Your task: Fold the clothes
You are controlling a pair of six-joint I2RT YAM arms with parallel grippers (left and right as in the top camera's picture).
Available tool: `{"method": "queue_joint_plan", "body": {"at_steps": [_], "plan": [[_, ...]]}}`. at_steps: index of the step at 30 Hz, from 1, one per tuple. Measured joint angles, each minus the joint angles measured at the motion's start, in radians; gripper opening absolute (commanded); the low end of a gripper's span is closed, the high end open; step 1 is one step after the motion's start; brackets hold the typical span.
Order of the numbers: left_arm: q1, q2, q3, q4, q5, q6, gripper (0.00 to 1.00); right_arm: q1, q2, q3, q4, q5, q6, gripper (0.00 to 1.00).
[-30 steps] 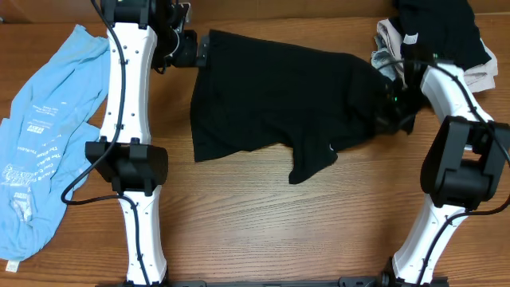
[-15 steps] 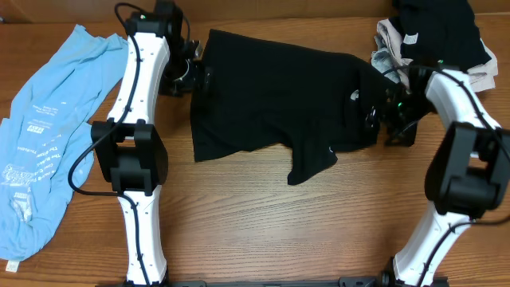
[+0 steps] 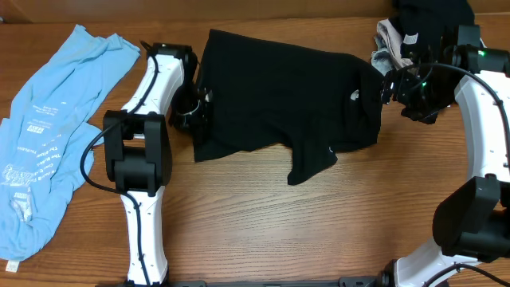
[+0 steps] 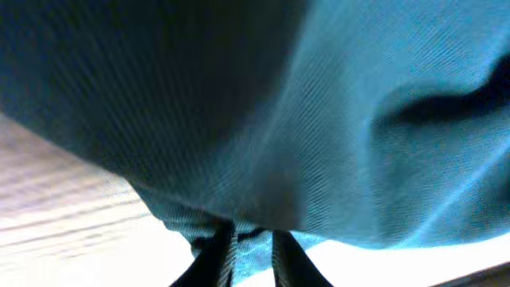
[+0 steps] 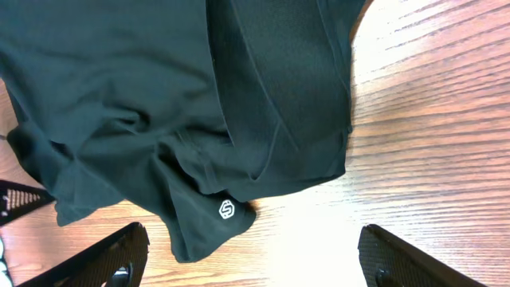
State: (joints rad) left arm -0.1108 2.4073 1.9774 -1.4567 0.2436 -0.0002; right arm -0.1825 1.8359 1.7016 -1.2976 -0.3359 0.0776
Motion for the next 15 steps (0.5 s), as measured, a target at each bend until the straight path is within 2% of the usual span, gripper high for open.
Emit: {"method": "queue_joint_plan", "body": {"at_steps": [9, 15], "plan": [[0.000, 0.000, -0.023, -0.026, -0.010, 0.000, 0.23, 0.031, 0.000, 0.000, 0.041, 0.000, 0.000, 0.88], [-0.001, 0.000, -0.023, 0.027, -0.037, -0.011, 0.48, 0.053, 0.002, 0.000, 0.056, 0.000, 0.000, 0.89]]}}
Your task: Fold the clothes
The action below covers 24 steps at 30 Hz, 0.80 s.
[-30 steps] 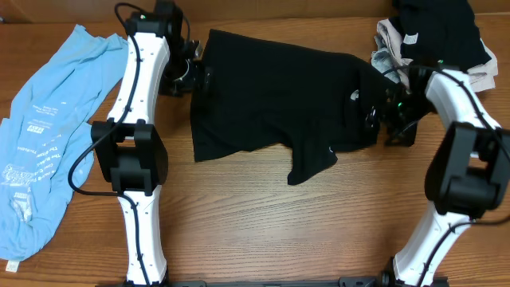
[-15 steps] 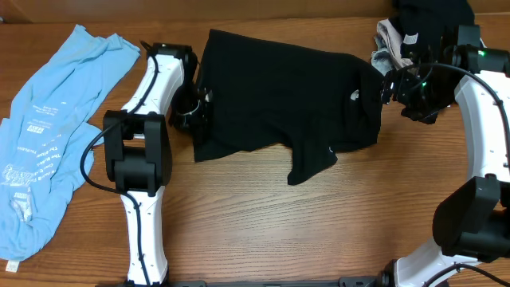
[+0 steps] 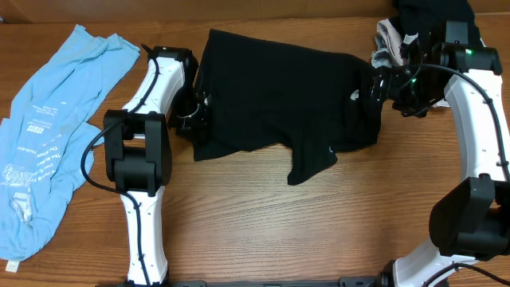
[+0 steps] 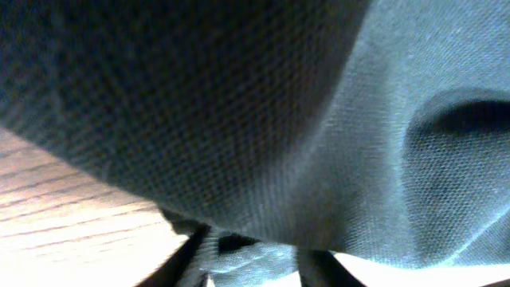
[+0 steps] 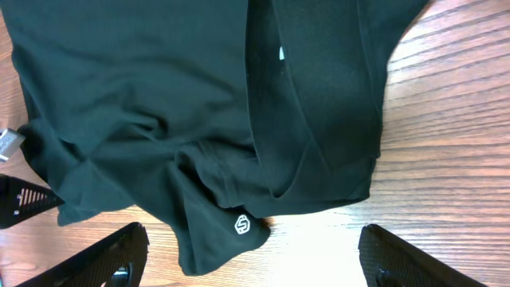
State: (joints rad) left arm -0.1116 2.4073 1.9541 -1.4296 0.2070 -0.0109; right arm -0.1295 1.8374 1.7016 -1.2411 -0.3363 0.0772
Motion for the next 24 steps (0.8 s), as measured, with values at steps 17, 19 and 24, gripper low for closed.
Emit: {"method": "queue_joint_plan", "body": {"at_steps": [17, 19, 24], "plan": [[-0.036, -0.007, 0.000, 0.066, -0.079, -0.020, 0.04, 0.000, 0.000, 0.000, -0.006, 0.000, 0.000, 0.89], [-0.040, -0.007, 0.002, 0.063, -0.099, -0.027, 0.04, 0.000, 0.000, 0.000, -0.009, 0.000, 0.000, 0.89], [-0.032, -0.002, 0.041, -0.030, -0.176, -0.064, 0.04, 0.001, 0.000, 0.000, -0.020, -0.002, 0.000, 0.86]]}}
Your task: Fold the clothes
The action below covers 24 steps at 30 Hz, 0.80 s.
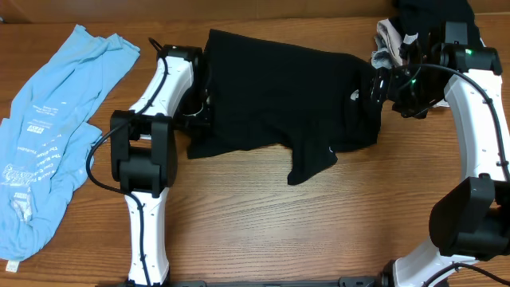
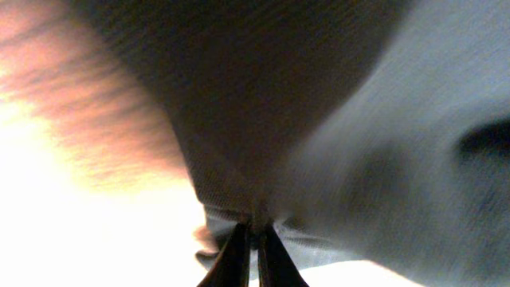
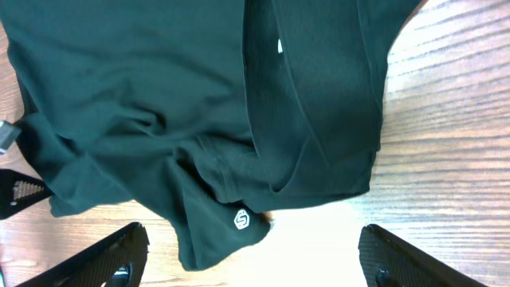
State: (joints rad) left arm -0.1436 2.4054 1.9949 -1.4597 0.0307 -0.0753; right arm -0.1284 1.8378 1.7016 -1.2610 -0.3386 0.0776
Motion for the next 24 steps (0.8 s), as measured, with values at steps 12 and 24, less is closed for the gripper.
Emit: {"method": "queue_joint_plan", "body": {"at_steps": [12, 24], "plan": [[0.164, -0.096, 0.284, -0.147, -0.161, -0.019, 0.04, 0.164, 0.002, -0.088, 0.219, 0.028, 0.047, 0.77], [0.106, -0.187, 0.304, -0.157, -0.178, -0.019, 0.04, 0.378, 0.060, -0.171, 0.492, 0.298, 0.212, 0.73]]}}
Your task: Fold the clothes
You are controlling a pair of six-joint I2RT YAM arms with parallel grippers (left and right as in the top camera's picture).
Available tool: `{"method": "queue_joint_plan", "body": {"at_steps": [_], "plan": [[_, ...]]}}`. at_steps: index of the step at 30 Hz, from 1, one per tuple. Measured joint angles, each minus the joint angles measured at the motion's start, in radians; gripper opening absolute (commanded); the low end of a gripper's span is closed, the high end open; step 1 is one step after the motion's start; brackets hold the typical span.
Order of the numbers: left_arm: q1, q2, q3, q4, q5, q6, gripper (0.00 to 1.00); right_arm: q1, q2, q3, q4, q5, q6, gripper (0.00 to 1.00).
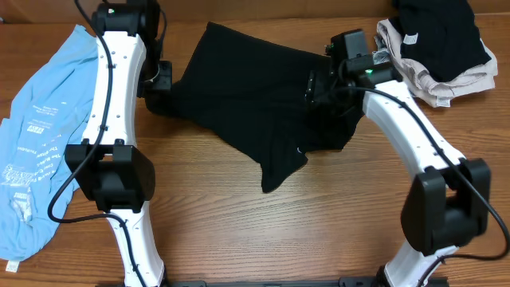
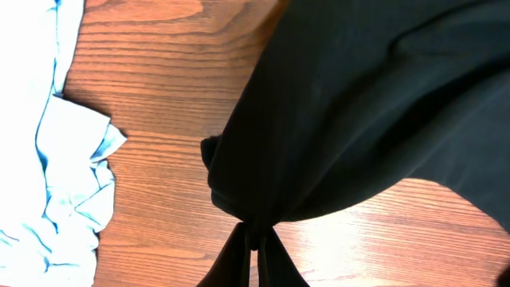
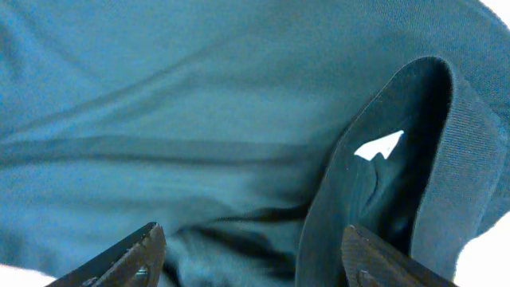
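The black shirt (image 1: 255,104) lies spread across the middle back of the table, one part trailing toward the front (image 1: 279,171). My left gripper (image 1: 159,80) is shut on the shirt's left edge; in the left wrist view its tips (image 2: 256,239) pinch a gathered corner of black fabric (image 2: 335,119) raised off the wood. My right gripper (image 1: 319,92) stands open low over the shirt's right part. The right wrist view shows its fingers (image 3: 147,243) spread wide above the fabric beside the ribbed collar (image 3: 382,183), with nothing held.
A light blue garment (image 1: 48,135) lies crumpled along the table's left side, its edge close to the left gripper (image 2: 48,159). A pile of black and beige clothes (image 1: 434,40) sits at the back right corner. Bare wood table (image 1: 319,231) spans the front.
My left gripper has moved left and toward the back with the shirt's edge in it, and the shirt has shifted left. My right gripper has moved from the shirt's right edge to low over its collar.
My left gripper was at the shirt's left front edge with its jaws slightly apart around the fabric, then wider, then shut on it. Now it holds that edge farther left and back. My right gripper stayed open by the right edge, then came over the collar.
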State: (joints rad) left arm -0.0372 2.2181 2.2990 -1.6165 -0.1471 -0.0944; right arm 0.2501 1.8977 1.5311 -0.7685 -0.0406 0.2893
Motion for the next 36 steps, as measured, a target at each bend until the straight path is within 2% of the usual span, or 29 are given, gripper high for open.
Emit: {"method": "queue_joint_plan", "body": {"at_steps": [7, 9, 10, 11, 14, 15, 23, 31, 35, 36], "plan": [[-0.002, 0.000, 0.000, 0.004, 0.000, 0.000, 0.04, 0.006, 0.108, -0.018, 0.000, 0.106, 0.078, 0.72], [-0.002, 0.000, 0.000, 0.011, 0.000, 0.000, 0.04, 0.006, 0.122, -0.019, 0.003, 0.124, 0.086, 0.65], [-0.002, 0.000, 0.000, 0.015, 0.000, 0.000, 0.04, 0.006, 0.127, -0.019, 0.008, 0.130, 0.092, 0.59], [-0.002, 0.000, 0.000, 0.019, 0.000, 0.000, 0.04, 0.006, 0.131, -0.019, 0.009, 0.135, 0.097, 0.43], [-0.002, 0.000, 0.000, 0.028, 0.000, 0.000, 0.04, 0.006, 0.138, -0.020, 0.002, 0.149, 0.105, 0.08], [-0.002, 0.000, 0.000, 0.030, 0.000, 0.000, 0.04, 0.006, 0.139, -0.020, -0.004, 0.152, 0.108, 0.04], [0.000, 0.000, 0.000, 0.042, -0.001, 0.000, 0.04, -0.027, 0.131, -0.019, -0.226, 0.198, 0.175, 0.04], [0.020, 0.000, 0.000, 0.041, 0.001, -0.003, 0.04, -0.219, -0.048, -0.019, -0.450, 0.185, 0.177, 0.04], [0.025, 0.000, 0.000, 0.039, 0.009, -0.004, 0.04, -0.294, -0.066, -0.050, -0.465, 0.158, 0.162, 0.04], [0.025, 0.000, 0.000, 0.040, 0.012, -0.004, 0.04, -0.304, -0.066, -0.075, -0.460, 0.150, 0.159, 0.07]]}}
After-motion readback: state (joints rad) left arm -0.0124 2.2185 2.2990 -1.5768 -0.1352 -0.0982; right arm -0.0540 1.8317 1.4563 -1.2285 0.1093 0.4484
